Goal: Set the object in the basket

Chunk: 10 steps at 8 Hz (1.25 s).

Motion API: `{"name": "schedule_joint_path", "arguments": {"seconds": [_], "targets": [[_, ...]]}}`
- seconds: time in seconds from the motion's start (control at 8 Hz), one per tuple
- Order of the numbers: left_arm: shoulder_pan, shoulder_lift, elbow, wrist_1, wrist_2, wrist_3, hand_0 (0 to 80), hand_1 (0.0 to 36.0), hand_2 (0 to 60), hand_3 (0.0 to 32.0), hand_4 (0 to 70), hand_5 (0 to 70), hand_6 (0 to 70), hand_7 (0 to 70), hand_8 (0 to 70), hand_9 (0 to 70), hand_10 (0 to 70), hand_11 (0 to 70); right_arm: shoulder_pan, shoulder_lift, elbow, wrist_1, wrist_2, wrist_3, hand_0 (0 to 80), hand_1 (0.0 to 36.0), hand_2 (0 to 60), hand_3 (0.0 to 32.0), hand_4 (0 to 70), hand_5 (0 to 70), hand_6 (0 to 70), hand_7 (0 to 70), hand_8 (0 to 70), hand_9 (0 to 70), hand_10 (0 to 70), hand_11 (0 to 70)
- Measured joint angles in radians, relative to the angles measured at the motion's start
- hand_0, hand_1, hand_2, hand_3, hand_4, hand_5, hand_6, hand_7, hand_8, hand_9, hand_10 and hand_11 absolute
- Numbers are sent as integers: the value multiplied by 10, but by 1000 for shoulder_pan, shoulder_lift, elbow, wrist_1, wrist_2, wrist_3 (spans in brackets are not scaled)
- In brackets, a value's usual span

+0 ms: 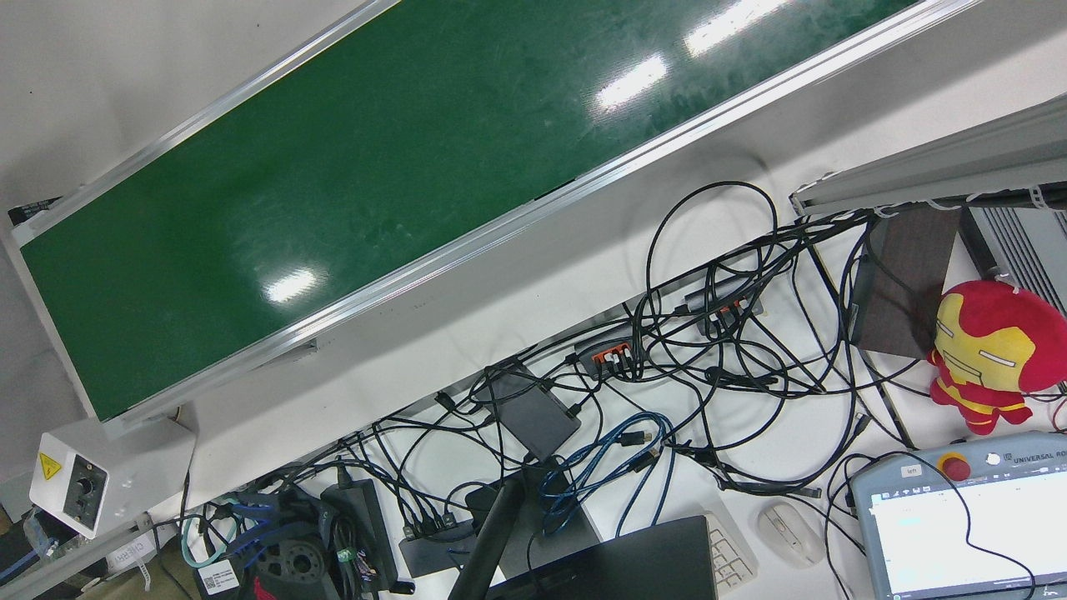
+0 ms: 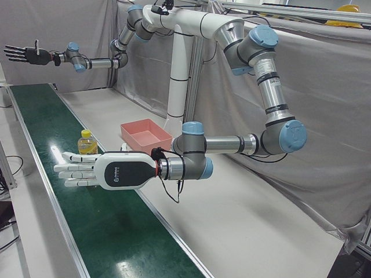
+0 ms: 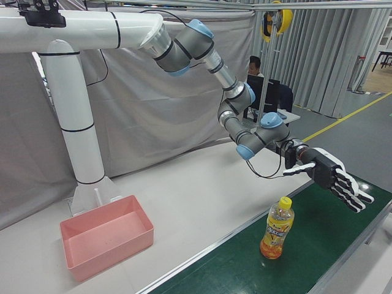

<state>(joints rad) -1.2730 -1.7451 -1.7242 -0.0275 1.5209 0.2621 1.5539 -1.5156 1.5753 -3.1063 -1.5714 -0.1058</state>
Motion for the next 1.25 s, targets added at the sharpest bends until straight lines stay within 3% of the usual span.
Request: {"name": "schedule_joint_path", "arguments": {"seconds": [0.12,0.25,0.38,0.5,0.62,0.88,1.25], "targets": [[33,0,2,6,-18,-4,604,260,120,42,26,206,0,0,45,57,21,60,0,0,0,0,-1,0,0,0,0,0,0,0,0,0,0,0,0,0],[74,1,2,12,-50,-5,584,282,264,46,27,203,0,0,40,49,15,52,0,0,0,0,0,0,0,0,0,0,0,0,0,0,0,0,0,0],[127,1,3,16,-92,-6,647,229,18,48,26,201,0,0,39,48,9,43,0,0,0,0,0,0,0,0,0,0,0,0,0,0,0,0,0,0],[180,-1,2,18,-135,-6,800,143,0,44,33,205,0,0,38,47,8,39,0,0,0,0,0,0,0,0,0,0,0,0,0,0,0,0,0,0],[218,-4,1,19,-163,-6,800,131,0,40,32,213,0,0,42,53,4,34,0,0,0,0,0,0,0,0,0,0,0,0,0,0,0,0,0,0],[251,-21,2,20,-185,-6,777,59,0,44,27,189,0,0,38,50,0,16,0,0,0,0,1,0,0,0,0,0,0,0,0,0,0,0,0,0],[261,-84,3,65,-187,-6,800,79,0,32,33,200,0,0,46,59,0,22,0,0,1,0,0,0,0,0,0,0,0,0,0,0,0,0,0,0]]}}
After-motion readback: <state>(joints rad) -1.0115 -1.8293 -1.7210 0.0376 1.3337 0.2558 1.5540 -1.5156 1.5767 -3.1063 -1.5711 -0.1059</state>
